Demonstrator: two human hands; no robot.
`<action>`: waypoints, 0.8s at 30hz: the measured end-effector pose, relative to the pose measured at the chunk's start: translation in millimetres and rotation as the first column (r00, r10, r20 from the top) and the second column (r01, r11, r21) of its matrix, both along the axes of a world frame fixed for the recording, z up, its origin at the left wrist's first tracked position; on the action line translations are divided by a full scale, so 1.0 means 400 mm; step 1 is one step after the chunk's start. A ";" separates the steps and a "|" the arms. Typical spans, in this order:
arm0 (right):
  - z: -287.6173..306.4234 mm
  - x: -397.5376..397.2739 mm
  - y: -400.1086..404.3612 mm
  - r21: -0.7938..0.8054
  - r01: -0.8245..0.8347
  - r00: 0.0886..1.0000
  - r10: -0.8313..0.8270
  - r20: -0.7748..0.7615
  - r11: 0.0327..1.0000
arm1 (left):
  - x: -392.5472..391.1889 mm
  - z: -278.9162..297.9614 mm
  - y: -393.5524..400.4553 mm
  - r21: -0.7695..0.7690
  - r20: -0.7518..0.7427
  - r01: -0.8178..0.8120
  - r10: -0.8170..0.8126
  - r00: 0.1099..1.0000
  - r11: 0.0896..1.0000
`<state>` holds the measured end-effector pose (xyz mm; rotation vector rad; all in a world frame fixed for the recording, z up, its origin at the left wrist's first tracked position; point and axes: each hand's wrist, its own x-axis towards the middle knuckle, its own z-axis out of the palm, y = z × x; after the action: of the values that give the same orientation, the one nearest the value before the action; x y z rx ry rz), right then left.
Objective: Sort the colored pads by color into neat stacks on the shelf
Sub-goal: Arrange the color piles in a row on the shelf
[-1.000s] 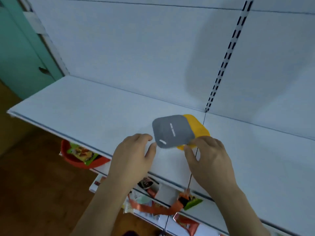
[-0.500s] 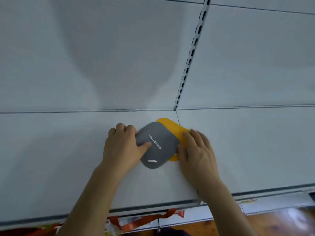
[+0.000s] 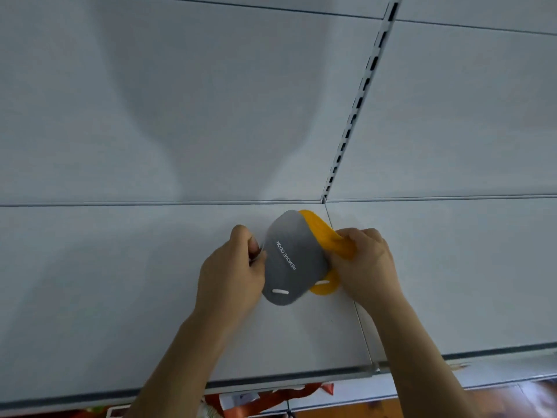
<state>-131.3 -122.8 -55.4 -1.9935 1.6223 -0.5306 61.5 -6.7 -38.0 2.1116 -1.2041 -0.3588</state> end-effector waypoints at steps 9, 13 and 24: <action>-0.026 -0.017 0.015 -0.196 -0.012 0.977 0.053 0.206 0.981 | 0.085 0.004 0.019 0.012 0.037 -0.154 0.153 0.987 0.988; 0.006 -0.012 0.061 -0.186 -0.004 0.906 0.082 0.416 0.983 | 0.078 0.003 0.019 0.070 0.004 -0.121 0.121 0.993 0.990; -0.025 0.003 0.094 -0.255 -0.023 0.995 0.046 0.087 0.967 | 0.087 0.000 0.011 0.066 -0.300 -0.122 0.136 0.944 0.990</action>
<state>-130.2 -85.3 -65.4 -2.1401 1.5242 -0.8412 96.2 -2.3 -38.1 2.0694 -0.8819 -0.6321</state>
